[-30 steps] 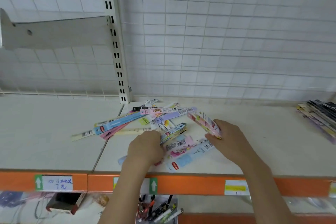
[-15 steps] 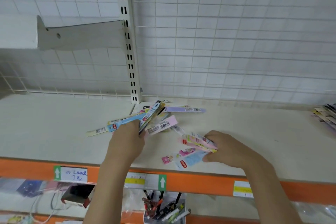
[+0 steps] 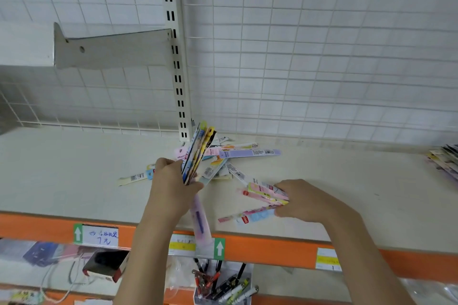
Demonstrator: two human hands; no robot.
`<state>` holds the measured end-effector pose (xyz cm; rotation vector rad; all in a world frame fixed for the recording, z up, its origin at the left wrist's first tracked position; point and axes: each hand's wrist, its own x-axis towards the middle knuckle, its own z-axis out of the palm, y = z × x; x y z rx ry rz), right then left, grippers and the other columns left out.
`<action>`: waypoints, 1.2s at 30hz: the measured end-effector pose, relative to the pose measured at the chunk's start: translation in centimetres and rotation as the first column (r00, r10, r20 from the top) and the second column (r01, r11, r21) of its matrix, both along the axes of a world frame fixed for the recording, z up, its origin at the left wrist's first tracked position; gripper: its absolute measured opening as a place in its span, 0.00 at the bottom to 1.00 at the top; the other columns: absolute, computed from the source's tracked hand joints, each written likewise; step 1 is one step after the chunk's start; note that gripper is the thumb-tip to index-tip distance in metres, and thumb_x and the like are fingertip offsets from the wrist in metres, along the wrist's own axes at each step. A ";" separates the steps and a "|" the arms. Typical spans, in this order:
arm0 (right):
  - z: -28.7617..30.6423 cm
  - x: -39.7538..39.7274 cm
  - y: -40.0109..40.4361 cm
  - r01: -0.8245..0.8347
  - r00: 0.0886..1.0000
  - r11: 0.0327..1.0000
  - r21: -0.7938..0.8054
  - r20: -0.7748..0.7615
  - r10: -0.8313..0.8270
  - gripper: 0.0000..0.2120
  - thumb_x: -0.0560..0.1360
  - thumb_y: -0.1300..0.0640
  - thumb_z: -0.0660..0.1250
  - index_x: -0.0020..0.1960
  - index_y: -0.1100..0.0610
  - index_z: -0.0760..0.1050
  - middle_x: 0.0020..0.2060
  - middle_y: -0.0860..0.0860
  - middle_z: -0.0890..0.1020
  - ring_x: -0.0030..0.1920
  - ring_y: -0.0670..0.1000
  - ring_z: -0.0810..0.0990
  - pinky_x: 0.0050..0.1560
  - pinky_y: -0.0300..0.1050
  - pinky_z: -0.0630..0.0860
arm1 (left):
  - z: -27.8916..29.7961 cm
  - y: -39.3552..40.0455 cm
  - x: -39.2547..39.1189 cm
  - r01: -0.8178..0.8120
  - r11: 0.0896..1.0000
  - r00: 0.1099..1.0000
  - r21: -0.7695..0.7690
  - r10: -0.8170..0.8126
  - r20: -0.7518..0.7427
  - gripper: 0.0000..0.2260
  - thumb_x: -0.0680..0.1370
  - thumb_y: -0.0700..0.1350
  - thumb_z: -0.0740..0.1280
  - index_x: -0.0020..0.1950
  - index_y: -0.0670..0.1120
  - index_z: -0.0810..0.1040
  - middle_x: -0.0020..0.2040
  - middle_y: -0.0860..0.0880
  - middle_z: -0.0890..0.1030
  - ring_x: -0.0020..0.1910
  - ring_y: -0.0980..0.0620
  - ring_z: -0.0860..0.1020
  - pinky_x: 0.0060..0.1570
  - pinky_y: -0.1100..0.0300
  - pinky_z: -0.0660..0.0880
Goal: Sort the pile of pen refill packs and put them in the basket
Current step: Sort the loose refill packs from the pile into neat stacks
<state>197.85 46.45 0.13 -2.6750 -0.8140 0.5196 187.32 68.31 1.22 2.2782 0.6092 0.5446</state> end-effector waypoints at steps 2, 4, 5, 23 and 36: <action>0.1 0.0 0.2 -0.006 1.000 0.999 -0.035 -0.001 0.006 0.07 0.70 0.60 0.67 0.40 0.50 0.70 0.34 0.48 0.74 0.33 0.50 0.72 0.33 0.41 0.65 | 0.1 -0.1 0.0 -0.019 1.000 1.000 -0.016 0.020 0.023 0.07 0.70 0.36 0.70 0.41 0.46 0.75 0.49 0.49 0.67 0.48 0.50 0.71 0.46 0.64 0.69; 0.1 0.1 0.5 -0.007 1.000 0.997 -0.082 0.017 0.009 0.09 0.68 0.60 0.67 0.36 0.49 0.68 0.33 0.47 0.73 0.32 0.50 0.71 0.33 0.41 0.65 | 0.1 0.0 0.0 -0.041 0.999 0.998 -0.023 0.042 0.046 0.05 0.71 0.36 0.70 0.42 0.45 0.77 0.50 0.45 0.73 0.46 0.47 0.75 0.48 0.59 0.73; 0.1 0.2 0.7 -0.003 1.000 0.994 -0.107 0.030 0.007 0.09 0.68 0.59 0.67 0.36 0.50 0.68 0.33 0.47 0.74 0.33 0.51 0.72 0.33 0.41 0.66 | 0.2 0.0 0.0 -0.049 0.998 0.997 -0.029 0.051 0.064 0.04 0.71 0.37 0.70 0.43 0.44 0.78 0.49 0.44 0.76 0.45 0.45 0.76 0.47 0.57 0.74; 2.5 1.6 -0.1 0.137 0.952 0.936 0.323 0.219 -0.214 0.06 0.77 0.57 0.61 0.53 0.53 0.72 0.45 0.52 0.81 0.45 0.55 0.80 0.44 0.48 0.77 | 0.7 0.0 0.1 0.023 0.997 0.972 -0.075 -0.005 0.233 0.07 0.79 0.42 0.60 0.56 0.44 0.72 0.44 0.47 0.79 0.35 0.56 0.80 0.35 0.61 0.76; 1.9 2.2 2.8 0.045 0.899 0.597 0.801 0.229 -0.374 0.07 0.76 0.57 0.66 0.42 0.53 0.68 0.29 0.50 0.73 0.29 0.49 0.70 0.29 0.35 0.65 | 1.0 1.0 0.6 -0.017 1.000 0.950 0.001 0.016 0.313 0.10 0.76 0.41 0.67 0.57 0.42 0.75 0.40 0.51 0.76 0.37 0.51 0.74 0.34 0.67 0.68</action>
